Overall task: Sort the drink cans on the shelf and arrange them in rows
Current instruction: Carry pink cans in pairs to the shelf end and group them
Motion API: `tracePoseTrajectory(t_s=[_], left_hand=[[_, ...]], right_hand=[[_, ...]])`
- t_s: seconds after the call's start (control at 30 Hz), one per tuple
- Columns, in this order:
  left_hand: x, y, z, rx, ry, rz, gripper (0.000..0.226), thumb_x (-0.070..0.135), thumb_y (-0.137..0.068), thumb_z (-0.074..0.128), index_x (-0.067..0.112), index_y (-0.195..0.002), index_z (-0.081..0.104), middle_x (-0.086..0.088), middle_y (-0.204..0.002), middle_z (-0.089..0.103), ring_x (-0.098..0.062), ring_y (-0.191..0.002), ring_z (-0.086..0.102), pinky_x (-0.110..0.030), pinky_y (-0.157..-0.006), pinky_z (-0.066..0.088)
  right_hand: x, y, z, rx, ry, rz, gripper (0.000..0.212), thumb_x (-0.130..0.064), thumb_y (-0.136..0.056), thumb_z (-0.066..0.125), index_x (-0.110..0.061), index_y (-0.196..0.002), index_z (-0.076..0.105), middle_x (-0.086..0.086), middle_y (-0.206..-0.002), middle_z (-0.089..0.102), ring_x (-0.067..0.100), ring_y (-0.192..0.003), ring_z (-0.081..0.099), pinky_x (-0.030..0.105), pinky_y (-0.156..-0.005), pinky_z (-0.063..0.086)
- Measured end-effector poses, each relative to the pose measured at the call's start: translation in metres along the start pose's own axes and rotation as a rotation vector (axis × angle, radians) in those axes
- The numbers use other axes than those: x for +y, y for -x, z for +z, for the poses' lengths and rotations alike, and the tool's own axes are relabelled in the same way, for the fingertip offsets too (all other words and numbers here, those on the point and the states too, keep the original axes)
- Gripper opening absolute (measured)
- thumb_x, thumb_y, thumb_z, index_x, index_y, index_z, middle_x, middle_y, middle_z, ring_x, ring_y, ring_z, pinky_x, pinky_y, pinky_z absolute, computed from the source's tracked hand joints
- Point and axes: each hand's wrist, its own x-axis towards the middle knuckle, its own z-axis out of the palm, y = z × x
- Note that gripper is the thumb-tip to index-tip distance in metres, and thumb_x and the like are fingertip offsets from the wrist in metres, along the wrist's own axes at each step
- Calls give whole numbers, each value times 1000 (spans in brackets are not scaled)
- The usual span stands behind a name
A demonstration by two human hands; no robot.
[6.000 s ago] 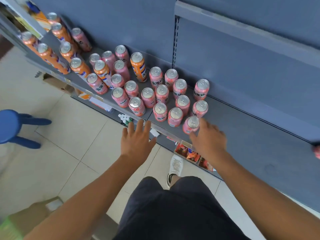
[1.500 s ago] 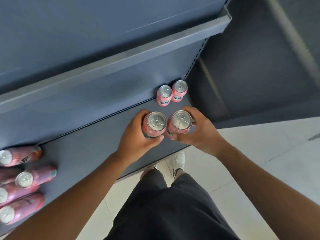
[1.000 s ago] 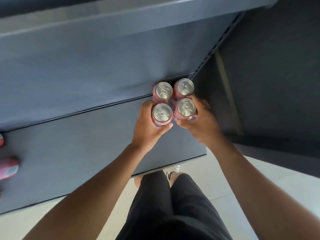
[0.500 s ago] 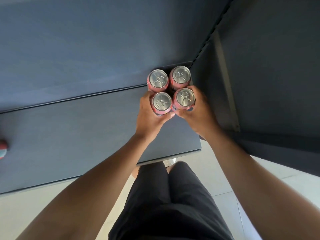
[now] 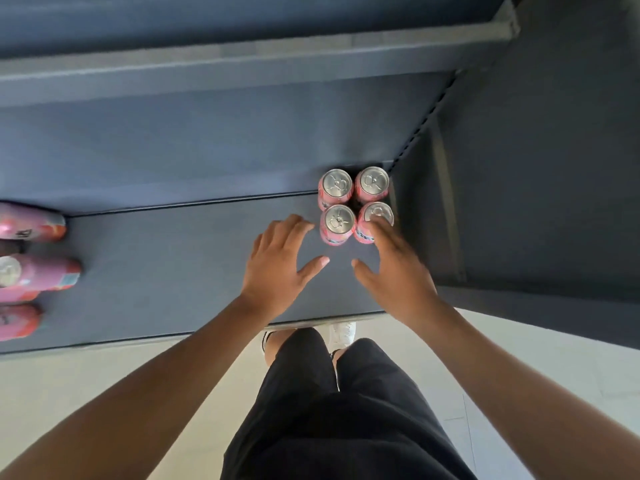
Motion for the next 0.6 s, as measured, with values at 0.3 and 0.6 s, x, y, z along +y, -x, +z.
tracePoseTrajectory(t_s=[0.3,0.6], left_hand=[[18,69,-77,76,-235,-97,52,55,-93,46,18,-129,52,-5,-135,56,-34,-125,51,-51,-103,41],[7,150,-136,189,-311,-338,52,56,-95,44,19,-131,53,-3,-136,55,-30,-124,52,-50,-106,40]], right_hand=[[-66,30,-39,-100,252,-366,48,-35,-94,60,-18,-137,53,-3,-144,52,21,-131,48,35,-103,41],[-150,44,-17,-222,409,-601,52,-40,-98,51,-22,-145,41,-4,-154,39,22,-138,36,38,-108,34]])
